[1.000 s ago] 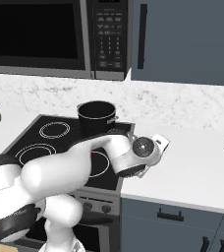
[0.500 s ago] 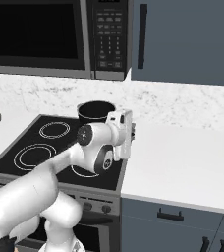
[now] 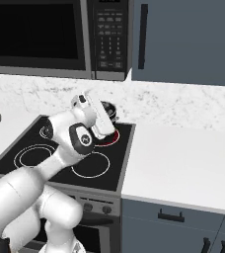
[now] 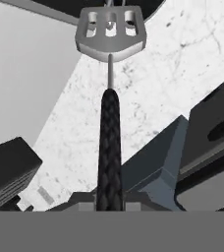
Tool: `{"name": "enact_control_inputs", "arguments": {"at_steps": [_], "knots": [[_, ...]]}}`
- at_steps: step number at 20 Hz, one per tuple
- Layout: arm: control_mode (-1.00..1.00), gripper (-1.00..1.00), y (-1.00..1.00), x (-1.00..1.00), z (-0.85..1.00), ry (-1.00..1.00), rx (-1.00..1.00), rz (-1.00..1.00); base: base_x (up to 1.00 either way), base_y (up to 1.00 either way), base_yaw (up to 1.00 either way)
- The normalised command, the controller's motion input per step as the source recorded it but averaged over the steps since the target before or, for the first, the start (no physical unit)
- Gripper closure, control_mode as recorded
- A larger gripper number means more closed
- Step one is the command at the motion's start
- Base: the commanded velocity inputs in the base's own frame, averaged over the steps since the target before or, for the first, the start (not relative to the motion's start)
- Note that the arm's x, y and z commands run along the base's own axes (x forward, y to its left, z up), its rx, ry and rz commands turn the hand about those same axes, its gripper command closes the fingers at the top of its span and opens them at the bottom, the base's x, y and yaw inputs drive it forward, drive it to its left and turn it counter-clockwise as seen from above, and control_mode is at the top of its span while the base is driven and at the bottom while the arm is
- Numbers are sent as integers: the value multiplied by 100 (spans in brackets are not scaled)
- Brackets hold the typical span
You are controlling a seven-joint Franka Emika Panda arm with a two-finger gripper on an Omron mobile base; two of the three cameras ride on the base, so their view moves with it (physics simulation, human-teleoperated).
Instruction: Put the avocado and avocado in the pot. Retrieve the spatula and lightly stir the vegetables in the pot.
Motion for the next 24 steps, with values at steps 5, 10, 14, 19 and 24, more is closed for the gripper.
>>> {"name": "enact_control_inputs", "arguments": {"at_steps": [5, 10, 14, 19, 24], "knots": [[-100, 100, 100, 32, 100, 14, -45, 2, 0, 0, 0], [-100, 100, 99, 71, 26, 27, -47, 1, 0, 0, 0], [-100, 100, 64, 80, -14, 27, -39, 5, 0, 0, 0], [-100, 100, 26, 63, -8, 6, -27, 7, 0, 0, 0], [-100, 100, 28, 24, -37, -1, -14, 15, 0, 0, 0]]}}
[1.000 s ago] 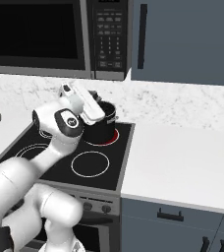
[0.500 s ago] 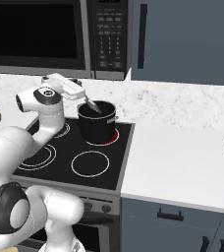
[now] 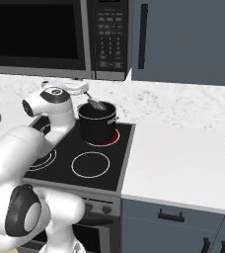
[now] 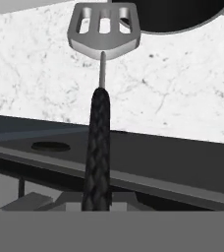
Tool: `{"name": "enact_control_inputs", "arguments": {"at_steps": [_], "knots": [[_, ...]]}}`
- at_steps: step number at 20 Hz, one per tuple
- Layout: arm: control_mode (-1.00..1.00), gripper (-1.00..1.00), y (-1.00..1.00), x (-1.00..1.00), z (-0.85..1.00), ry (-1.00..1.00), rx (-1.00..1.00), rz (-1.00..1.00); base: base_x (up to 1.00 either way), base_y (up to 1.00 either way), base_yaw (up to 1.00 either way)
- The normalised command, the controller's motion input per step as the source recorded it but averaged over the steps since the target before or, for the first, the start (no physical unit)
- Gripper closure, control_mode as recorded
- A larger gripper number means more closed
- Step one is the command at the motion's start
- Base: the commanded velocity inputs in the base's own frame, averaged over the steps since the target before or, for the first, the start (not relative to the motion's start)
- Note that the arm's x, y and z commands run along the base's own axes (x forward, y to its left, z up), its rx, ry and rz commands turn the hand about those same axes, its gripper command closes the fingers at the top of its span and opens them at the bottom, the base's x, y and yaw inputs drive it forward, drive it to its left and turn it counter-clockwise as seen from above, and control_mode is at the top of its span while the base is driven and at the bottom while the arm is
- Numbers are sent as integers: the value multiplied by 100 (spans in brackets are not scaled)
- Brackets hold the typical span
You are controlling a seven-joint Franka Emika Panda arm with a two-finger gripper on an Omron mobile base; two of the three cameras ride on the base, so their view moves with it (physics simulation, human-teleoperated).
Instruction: Put the avocado and avocado in the pot. Retrieve the spatula and lightly stir the vegetables in the pot.
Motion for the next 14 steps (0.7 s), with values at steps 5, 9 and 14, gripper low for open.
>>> {"name": "enact_control_inputs", "arguments": {"at_steps": [5, 9, 14], "knots": [[-100, 100, 38, 14, -33, -1, -9, 20, 0, 0, 0], [-100, 100, 33, 2, -54, -1, -7, 21, 0, 0, 0], [-100, 100, 8, 44, -30, -4, -5, 12, 0, 0, 0]]}}
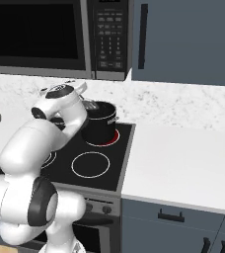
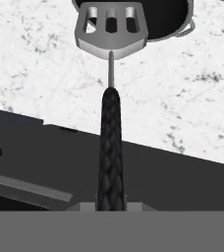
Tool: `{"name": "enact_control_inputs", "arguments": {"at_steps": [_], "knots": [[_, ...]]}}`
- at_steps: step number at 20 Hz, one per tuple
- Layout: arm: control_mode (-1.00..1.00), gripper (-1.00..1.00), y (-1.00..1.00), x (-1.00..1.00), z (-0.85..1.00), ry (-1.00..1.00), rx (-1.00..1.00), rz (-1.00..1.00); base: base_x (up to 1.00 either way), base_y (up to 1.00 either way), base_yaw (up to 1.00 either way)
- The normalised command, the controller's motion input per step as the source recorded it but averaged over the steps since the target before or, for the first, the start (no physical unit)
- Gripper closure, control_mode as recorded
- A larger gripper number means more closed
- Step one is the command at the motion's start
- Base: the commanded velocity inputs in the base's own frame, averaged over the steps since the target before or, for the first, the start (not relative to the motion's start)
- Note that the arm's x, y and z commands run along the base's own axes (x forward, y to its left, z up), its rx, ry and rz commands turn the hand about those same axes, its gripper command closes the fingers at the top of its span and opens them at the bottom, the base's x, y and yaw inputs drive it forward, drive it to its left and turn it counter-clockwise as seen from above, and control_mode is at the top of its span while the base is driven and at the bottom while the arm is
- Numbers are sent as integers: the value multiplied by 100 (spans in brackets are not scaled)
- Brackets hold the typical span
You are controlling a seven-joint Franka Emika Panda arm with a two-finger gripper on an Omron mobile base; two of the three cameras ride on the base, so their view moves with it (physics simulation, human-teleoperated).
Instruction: Put the avocado and avocado in the pot. Retrieve the spatula and lightly stir the vegetables in the pot.
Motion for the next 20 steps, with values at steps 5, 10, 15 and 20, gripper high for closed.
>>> {"name": "enact_control_inputs", "arguments": {"at_steps": [5, 10, 15, 20], "knots": [[-100, 100, -2, 43, -55, 3, -1, 3, 0, 0, 0], [-100, 100, -3, 38, -64, 4, 0, 0, 0, 0, 0], [-100, 100, -2, 52, -22, 0, 0, 0, 0, 0, 0], [-100, 100, -2, 33, -35, 11, 8, 0, 0, 0, 0]]}}
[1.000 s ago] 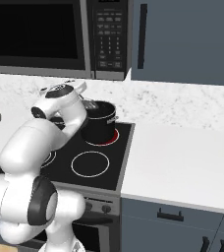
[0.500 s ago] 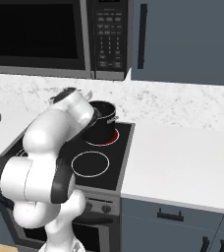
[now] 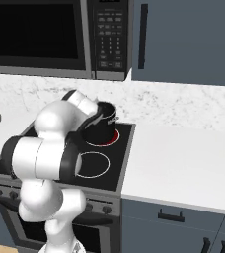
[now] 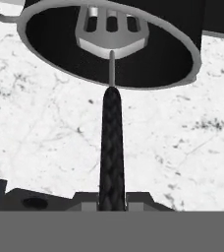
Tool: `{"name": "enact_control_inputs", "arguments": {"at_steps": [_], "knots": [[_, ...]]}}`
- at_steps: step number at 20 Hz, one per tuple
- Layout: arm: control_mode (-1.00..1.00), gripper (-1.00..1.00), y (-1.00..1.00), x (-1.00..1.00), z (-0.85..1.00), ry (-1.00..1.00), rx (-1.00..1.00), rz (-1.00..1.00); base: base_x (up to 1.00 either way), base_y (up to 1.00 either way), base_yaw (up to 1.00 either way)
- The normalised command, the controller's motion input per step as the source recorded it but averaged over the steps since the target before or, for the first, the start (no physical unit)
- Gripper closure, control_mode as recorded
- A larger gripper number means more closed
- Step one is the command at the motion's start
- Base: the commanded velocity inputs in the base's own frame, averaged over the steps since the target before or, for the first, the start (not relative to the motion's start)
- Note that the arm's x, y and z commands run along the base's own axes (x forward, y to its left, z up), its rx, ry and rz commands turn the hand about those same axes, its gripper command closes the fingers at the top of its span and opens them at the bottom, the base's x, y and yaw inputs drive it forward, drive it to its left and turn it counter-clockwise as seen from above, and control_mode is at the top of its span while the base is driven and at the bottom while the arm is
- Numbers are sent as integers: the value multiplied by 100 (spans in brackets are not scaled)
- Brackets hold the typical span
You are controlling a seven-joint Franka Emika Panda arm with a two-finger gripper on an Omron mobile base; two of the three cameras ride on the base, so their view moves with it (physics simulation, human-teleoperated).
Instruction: Put the avocado and avocado in the pot. Retrieve the spatula and lightly stir the vegetables in the pot.
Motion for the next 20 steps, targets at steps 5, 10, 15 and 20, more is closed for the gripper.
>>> {"name": "enact_control_inputs", "arguments": {"at_steps": [5, 10, 15, 20], "knots": [[-100, 100, -2, 33, -20, 22, 11, 0, 0, 0, 0], [-100, 100, 0, 34, -22, 23, 8, 0, 0, 0, 0], [-100, 100, 0, 25, -38, -2, 1, -1, 0, 0, 0], [-100, 100, 0, 0, -31, -16, 0, -1, 0, 0, 0]]}}
